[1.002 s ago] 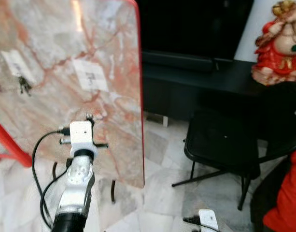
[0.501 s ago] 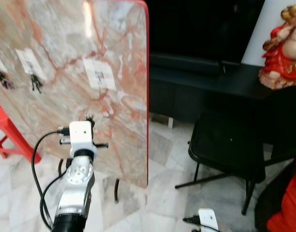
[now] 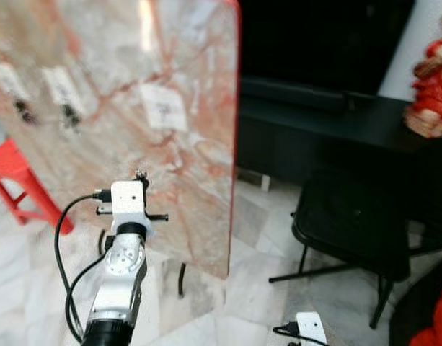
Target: Hang keys on a hook
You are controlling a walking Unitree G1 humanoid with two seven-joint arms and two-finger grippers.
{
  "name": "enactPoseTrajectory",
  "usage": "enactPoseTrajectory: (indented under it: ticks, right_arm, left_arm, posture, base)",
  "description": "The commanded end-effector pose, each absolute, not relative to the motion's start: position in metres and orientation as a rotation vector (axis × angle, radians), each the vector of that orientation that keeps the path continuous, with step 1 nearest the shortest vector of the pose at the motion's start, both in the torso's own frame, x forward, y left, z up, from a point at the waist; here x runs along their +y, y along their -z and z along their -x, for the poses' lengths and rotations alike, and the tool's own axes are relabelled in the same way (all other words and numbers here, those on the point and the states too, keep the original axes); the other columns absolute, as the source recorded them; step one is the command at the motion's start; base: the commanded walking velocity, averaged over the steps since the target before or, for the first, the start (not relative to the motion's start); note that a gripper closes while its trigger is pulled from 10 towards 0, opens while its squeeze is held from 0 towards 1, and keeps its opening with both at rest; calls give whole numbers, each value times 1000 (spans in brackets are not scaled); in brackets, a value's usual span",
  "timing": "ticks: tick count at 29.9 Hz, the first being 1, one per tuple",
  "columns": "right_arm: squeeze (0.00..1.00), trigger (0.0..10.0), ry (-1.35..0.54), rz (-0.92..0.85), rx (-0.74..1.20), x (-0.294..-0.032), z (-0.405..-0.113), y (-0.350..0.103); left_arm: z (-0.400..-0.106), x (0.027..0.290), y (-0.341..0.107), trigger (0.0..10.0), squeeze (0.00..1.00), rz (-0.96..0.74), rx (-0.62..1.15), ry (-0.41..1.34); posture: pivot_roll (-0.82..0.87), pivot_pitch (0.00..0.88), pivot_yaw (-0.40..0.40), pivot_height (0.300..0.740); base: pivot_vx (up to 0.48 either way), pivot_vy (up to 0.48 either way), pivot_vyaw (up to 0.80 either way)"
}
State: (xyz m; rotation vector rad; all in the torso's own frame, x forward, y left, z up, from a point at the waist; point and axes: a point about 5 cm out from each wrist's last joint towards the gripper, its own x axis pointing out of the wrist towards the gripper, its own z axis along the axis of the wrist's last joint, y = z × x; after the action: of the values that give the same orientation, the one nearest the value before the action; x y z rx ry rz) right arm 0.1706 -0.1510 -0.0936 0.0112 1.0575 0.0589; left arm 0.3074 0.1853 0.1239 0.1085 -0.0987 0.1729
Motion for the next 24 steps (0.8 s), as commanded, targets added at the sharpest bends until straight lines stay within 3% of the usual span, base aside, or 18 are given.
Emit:
enactPoseTrajectory:
  ticks: [1,13,24]
  right_arm:
    - [0,10000,-50,-14,1071,-152,-166,96]
    - [0,10000,-55,-12,1072,-151,-165,96]
    - [0,10000,-77,11,1081,-151,-164,97]
  left_arm:
    - [-308,179,-128,10000,0,-105,-113,-147]
    - [-308,175,-129,10000,0,-100,-116,-126]
    - [-308,171,-128,10000,0,-105,-119,-109]
  posture:
    - [-51,0,17,716]
    - [-53,0,21,716]
    - [-58,0,25,716]
  base:
    - [0,0,0]
    - [0,0,0]
    - [256,0,0]
